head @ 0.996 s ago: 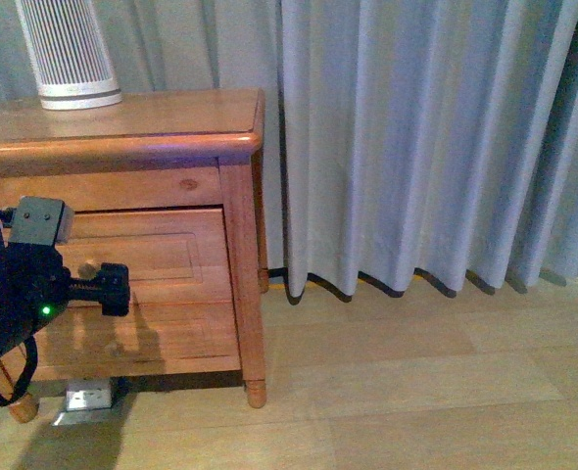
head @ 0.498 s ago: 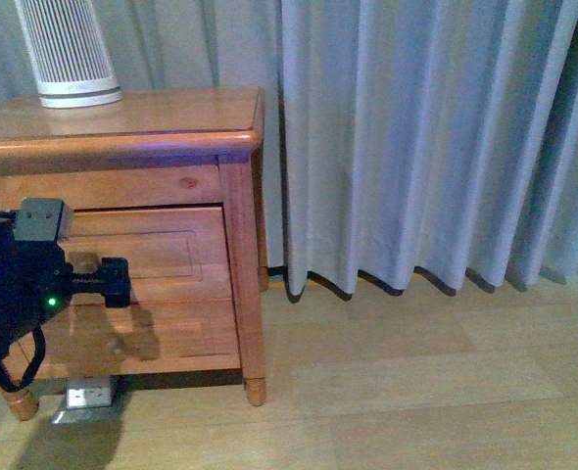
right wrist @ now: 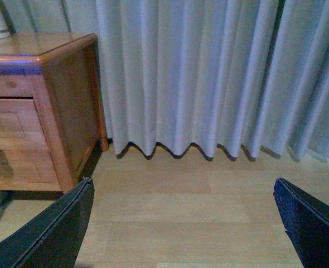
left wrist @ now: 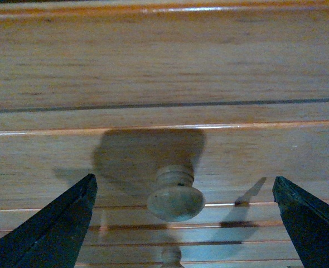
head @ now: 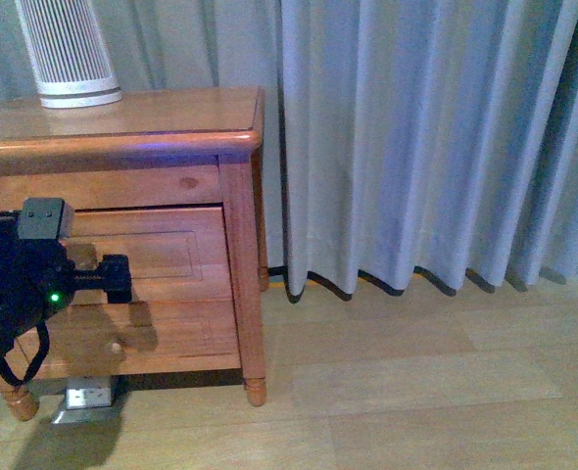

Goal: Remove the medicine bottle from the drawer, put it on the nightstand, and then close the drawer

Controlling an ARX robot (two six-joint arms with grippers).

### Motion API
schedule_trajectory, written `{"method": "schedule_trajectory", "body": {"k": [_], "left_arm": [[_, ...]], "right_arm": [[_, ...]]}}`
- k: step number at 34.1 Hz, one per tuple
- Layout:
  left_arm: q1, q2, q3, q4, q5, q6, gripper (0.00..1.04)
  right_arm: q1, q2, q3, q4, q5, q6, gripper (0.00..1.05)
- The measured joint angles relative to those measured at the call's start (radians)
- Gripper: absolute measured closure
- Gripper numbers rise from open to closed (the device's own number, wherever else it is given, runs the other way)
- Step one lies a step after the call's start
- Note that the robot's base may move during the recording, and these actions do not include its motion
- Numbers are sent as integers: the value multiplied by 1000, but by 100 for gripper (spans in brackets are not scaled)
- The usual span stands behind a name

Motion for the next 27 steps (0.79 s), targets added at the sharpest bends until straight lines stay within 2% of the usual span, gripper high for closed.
{"method": "schedule_trajectory", "body": {"k": [4, 6, 15, 21, 27], "left_arm": [[0, 0, 3, 0, 0, -5, 7], [0, 1, 3, 0, 0, -5, 12], [0, 1, 3, -2, -1, -8, 45], [1, 1, 2, -6, 0, -13, 77], [0, 1, -5, -4, -2, -14, 80]], "right_arm": [[0, 0, 0, 0, 0, 0, 7], [0, 0, 0, 0, 0, 0, 7], [0, 0, 0, 0, 0, 0, 7], [0, 0, 0, 0, 0, 0, 7], [0, 0, 0, 0, 0, 0, 7]]}}
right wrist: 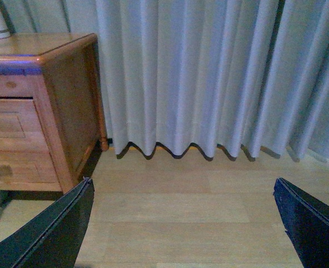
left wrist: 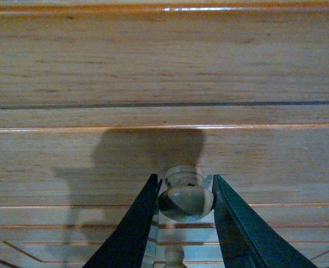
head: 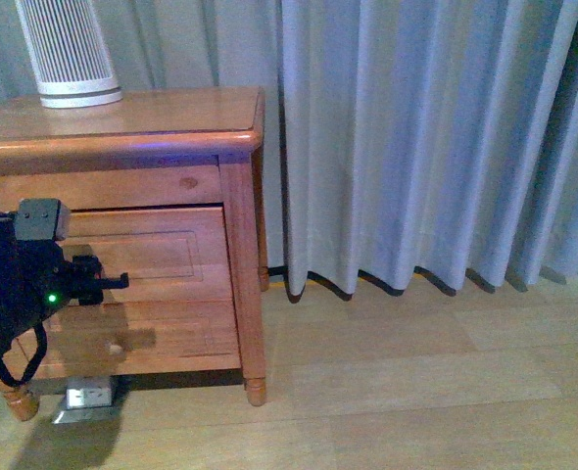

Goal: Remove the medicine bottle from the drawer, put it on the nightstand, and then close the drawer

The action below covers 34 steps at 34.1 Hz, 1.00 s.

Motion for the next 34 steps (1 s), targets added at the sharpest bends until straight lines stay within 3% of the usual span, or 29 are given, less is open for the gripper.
{"method": "schedule_trajectory", "body": {"k": [8, 19, 32, 34], "left_arm": [[-5, -45, -96, 44, -4, -30, 80], [-11, -225, -524, 237, -18, -17, 80], [-19, -344, -754, 254, -31, 16, 80], [-19, -351, -766, 247, -31, 21, 72]], "right_arm": [[0, 0, 0, 0, 0, 0, 7], [0, 0, 0, 0, 0, 0, 7], [0, 0, 0, 0, 0, 0, 7], [0, 0, 0, 0, 0, 0, 7]]}}
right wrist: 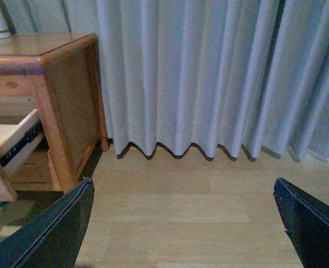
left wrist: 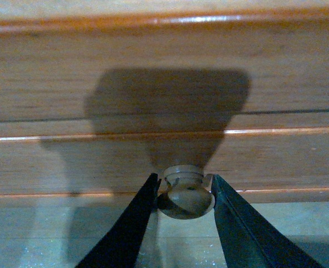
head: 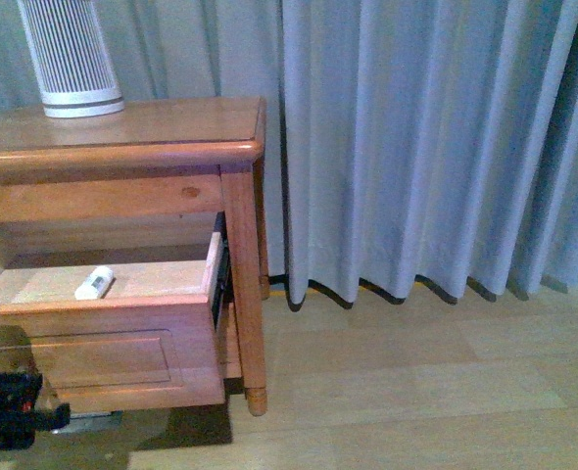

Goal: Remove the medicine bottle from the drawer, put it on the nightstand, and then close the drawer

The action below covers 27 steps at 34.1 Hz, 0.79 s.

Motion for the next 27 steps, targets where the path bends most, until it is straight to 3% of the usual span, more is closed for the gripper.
{"method": "schedule_trajectory", "body": {"k": [17, 27], "left_arm": [[14, -99, -61, -85, 38, 11, 7], [93, -378, -51, -219, 44, 7, 7]], "right_arm": [[0, 0, 0, 0, 0, 0, 7], [0, 0, 0, 0, 0, 0, 7]]}}
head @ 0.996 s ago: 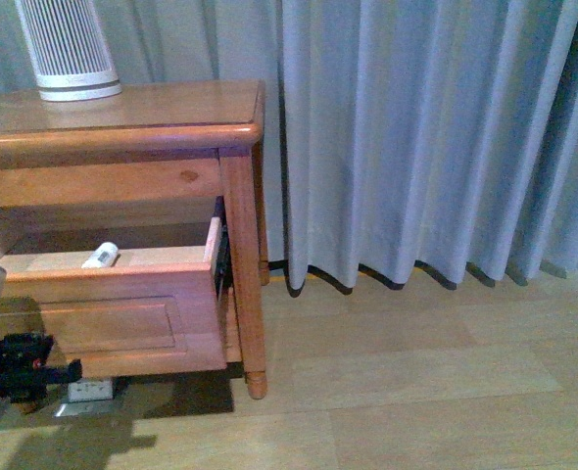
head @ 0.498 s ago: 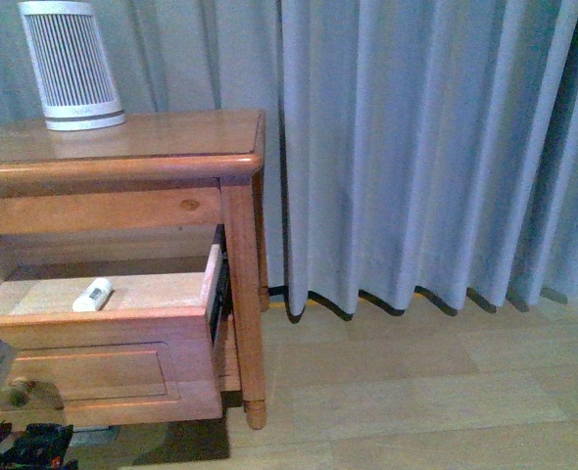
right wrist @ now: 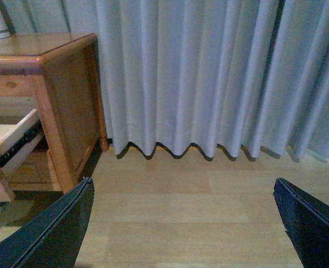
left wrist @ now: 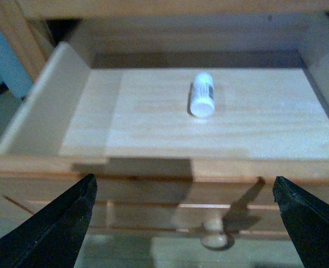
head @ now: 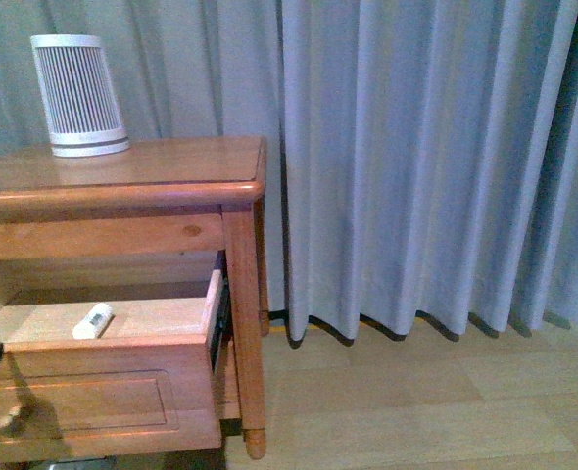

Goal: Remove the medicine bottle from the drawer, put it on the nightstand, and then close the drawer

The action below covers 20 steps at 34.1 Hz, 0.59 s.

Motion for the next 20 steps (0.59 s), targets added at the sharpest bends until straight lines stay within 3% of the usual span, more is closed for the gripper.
{"method": "schedule_trajectory", "body": {"k": [4, 14, 20], "left_arm": [[-3, -129, 0, -74, -3, -8, 7], [-142, -728, -121, -330, -91, 8, 7], [-151, -829, -156, -344, -100, 16, 7]], "right_arm": [[0, 0, 0, 0, 0, 0, 7], [0, 0, 0, 0, 0, 0, 7], [0, 0, 0, 0, 0, 0, 7]]}}
